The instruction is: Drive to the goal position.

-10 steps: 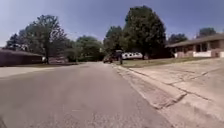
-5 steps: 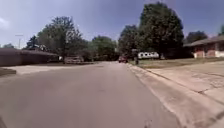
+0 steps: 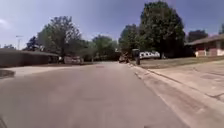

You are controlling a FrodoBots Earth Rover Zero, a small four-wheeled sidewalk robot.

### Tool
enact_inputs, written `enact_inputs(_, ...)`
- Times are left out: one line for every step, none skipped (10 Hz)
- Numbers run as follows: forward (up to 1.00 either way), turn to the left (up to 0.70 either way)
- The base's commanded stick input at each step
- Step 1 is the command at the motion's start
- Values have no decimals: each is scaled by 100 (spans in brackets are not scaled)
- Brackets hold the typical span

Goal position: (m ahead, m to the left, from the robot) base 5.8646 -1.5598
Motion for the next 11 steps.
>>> enact_inputs(70, 0)
enact_inputs(70, 0)
enact_inputs(70, 0)
enact_inputs(70, 0)
enact_inputs(70, 0)
enact_inputs(70, 0)
enact_inputs(70, 0)
enact_inputs(70, 0)
enact_inputs(70, 0)
enact_inputs(70, 0)
enact_inputs(70, 0)
